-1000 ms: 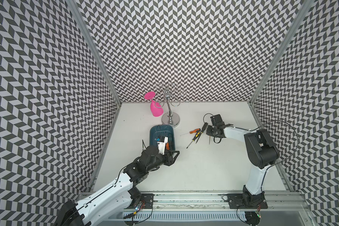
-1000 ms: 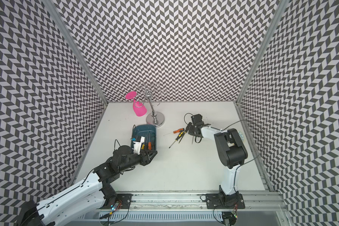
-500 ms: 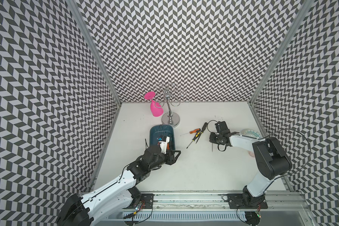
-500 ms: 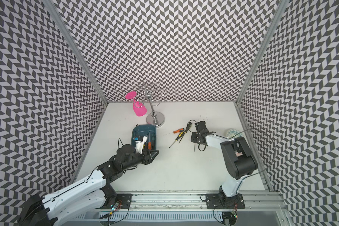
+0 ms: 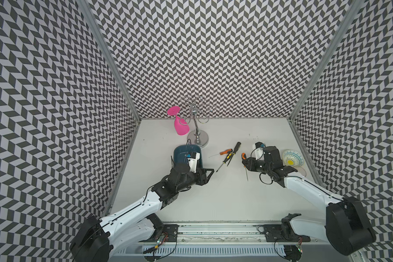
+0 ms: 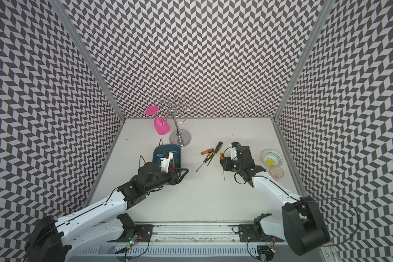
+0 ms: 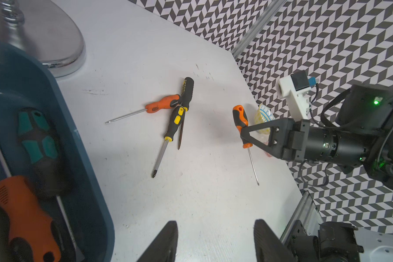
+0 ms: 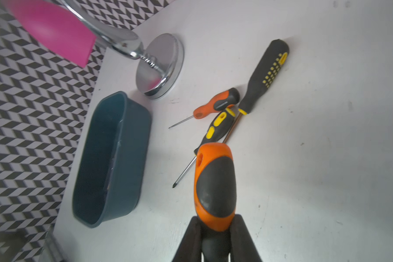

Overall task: Put the screwdriver on the desktop into the storage box
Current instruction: Pick up the screwdriver from the center of the board.

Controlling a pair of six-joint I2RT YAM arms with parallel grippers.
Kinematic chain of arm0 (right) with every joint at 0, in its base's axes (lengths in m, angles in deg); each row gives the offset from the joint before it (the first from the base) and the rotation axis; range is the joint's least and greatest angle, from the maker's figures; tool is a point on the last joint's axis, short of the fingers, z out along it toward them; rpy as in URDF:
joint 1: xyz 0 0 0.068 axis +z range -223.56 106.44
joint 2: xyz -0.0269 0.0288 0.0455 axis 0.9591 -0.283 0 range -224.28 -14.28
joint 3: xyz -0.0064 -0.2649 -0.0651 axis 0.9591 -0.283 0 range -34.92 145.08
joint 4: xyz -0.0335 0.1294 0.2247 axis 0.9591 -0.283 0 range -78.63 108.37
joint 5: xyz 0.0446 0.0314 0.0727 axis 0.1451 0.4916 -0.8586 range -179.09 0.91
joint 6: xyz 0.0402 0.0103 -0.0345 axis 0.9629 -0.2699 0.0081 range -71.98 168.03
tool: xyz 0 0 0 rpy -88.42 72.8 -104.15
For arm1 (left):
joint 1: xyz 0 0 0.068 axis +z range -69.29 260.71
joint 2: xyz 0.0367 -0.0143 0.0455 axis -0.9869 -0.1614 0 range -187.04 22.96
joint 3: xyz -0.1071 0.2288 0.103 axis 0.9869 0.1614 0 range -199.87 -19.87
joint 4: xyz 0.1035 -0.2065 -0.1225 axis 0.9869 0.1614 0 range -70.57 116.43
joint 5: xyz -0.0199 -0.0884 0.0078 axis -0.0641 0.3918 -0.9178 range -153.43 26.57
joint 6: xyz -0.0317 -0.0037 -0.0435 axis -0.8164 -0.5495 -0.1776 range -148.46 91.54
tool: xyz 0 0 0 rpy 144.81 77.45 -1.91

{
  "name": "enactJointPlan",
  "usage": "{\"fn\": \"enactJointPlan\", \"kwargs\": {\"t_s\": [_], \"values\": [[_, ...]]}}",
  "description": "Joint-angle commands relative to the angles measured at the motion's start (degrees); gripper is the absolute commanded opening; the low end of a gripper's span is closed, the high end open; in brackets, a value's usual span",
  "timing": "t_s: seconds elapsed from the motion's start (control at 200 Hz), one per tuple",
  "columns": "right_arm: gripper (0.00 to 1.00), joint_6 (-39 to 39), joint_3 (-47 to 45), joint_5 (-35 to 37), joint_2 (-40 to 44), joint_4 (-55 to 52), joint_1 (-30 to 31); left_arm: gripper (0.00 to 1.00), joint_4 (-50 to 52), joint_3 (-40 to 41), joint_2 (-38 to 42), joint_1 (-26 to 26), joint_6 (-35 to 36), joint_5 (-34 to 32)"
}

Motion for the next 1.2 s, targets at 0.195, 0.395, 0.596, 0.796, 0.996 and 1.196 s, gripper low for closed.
{"fn": "enactJointPlan", "kwargs": {"t_s": [0.195, 0.395, 0.596, 0.796, 0.996, 1.196], "values": [[0.18, -2.1, -3.3, -9.0, 11.2, 9.8, 6.1, 0.63, -11.2, -3.9, -4.8, -0.3, -1.3, 4.6], [0.18, -0.8, -5.5, -13.9, 14.1, 14.7, 7.9, 0.64, -18.6, -3.8, -7.3, -0.3, -2.7, 9.2], [0.18, 0.8, -6.6, -16.6, 14.8, 18.1, 10.2, 0.65, -23.2, -4.0, -9.3, -0.9, -3.6, 11.6], [0.18, 1.7, -7.5, -18.9, 15.2, 21.4, 12.2, 0.65, -26.7, -4.5, -12.1, -2.0, -4.4, 13.1], [0.18, 1.7, -7.8, -19.3, 15.5, 22.4, 13.5, 0.61, -28.8, -5.2, -14.5, -3.1, -4.8, 14.2], [0.18, 2.0, -8.5, -19.9, 15.4, 23.7, 14.1, 0.53, -30.1, -4.8, -14.7, -3.1, -5.3, 14.7]]}}
